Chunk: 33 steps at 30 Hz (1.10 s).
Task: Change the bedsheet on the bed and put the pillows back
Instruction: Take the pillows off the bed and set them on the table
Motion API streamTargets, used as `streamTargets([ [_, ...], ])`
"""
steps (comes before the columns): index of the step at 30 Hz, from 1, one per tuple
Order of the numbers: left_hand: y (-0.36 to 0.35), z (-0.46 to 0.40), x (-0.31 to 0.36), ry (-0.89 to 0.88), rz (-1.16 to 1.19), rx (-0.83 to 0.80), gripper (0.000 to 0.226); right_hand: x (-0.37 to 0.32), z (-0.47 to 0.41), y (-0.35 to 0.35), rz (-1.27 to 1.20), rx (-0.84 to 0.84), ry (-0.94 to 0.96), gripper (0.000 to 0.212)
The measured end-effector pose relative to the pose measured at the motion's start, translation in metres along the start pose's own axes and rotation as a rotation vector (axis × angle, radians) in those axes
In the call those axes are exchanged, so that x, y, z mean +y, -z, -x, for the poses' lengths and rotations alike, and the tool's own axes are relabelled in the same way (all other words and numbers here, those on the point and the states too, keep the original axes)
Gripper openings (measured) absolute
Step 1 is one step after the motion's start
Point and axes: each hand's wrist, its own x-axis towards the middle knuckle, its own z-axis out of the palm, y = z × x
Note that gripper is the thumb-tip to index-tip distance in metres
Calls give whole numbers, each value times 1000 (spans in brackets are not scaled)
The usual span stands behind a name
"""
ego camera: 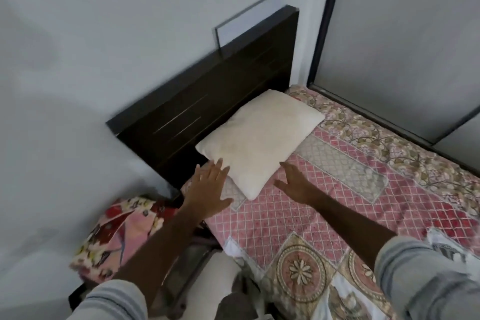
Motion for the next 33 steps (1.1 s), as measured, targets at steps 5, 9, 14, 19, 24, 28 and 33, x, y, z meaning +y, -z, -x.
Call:
streamTargets([
  [5,-57,-113,-25,-168,-127,-214,105,33,-51,-11,-187,17,-223,81],
  [9,-114,-199,-53,-279,-267,-207,133,66,-96,-39,-430,31,-421,80],
  [14,-181,-263,-65,-299,-322,-65,135,93,-160,-89,-650,20,-572,70],
  [19,-187,-306,-60,-429,-209,18,83,93,-198,-108,-1007,99,-599,12],
  [24,-132,-331,-70,-677,136,-3,44,83,-208,-107,-1264,99,-634,46],
  [28,-96,-280,-38,-912,299,32,48,88,-174,-91,-1382,185,-579,45],
  [33,-146,-181,-22,-950,328,-179,52,126,-77,-123,-1232,-129,-669,52],
])
